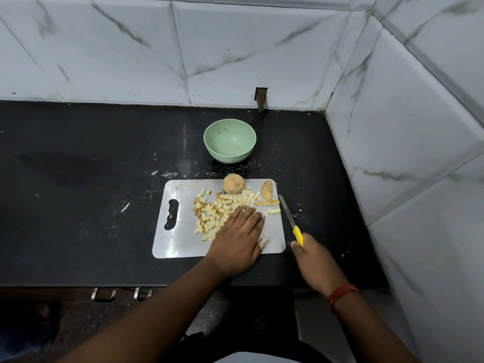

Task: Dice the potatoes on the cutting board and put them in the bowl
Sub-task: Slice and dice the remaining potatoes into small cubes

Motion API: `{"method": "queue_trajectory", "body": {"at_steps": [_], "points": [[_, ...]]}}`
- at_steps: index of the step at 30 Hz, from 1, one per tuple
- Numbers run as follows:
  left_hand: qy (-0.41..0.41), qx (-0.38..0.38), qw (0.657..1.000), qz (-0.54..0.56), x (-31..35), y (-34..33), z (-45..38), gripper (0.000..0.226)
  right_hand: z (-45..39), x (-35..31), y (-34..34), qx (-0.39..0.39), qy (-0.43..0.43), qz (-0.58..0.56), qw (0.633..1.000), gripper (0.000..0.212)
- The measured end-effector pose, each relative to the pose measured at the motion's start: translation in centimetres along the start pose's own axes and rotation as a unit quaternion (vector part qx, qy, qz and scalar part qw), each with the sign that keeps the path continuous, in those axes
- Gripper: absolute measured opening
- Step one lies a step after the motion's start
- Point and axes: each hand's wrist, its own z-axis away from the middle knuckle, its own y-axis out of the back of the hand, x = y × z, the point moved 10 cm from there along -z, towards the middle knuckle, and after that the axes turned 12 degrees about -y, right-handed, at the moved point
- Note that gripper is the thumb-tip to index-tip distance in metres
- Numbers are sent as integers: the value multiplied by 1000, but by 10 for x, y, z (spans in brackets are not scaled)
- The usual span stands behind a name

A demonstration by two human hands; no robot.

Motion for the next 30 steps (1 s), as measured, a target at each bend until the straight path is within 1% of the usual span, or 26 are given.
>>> {"method": "queue_trajectory", "body": {"at_steps": [2, 4, 6, 8, 10, 13, 15, 17, 20, 24, 28, 30], "points": [[-41, -3, 999, 17, 11, 0, -13, 57, -1, -1, 8, 20, 3, -30, 999, 21], [-73, -28, 997, 27, 19, -6, -28, 61, -1, -1, 14, 35, 5, -60, 998, 23], [-82, -60, 994, 25, 22, -14, -44, 67, -1, -2, 18, 42, 6, -78, 996, 24], [-72, -93, 993, 27, 18, -23, -55, 71, -1, -3, 20, 44, 7, -82, 996, 24], [-63, -109, 992, 27, 12, -30, -55, 73, -1, -1, 21, 43, 5, -81, 996, 24], [-55, -103, 992, 43, 5, -31, -36, 74, -2, 4, 21, 39, -4, -77, 996, 24], [-33, -87, 994, 57, -3, -27, -20, 75, -3, 7, 20, 33, -3, -74, 997, 23], [-23, -84, 995, 50, -11, -24, -11, 77, -4, 9, 17, 26, -6, -70, 997, 21], [-26, -86, 996, 8, -17, -21, -7, 69, -7, 9, 12, 12, -8, -52, 999, 19], [-25, -82, 996, 23, -21, -19, -6, 64, -11, 2, 2, -11, -4, 16, 1000, 19], [-50, -73, 996, 12, -16, -13, -12, 63, -22, -7, -3, 6, -15, 105, 994, 21], [-39, -90, 995, 14, -18, -15, -18, 67, -28, -10, -4, 13, -24, 130, 991, 24]]}}
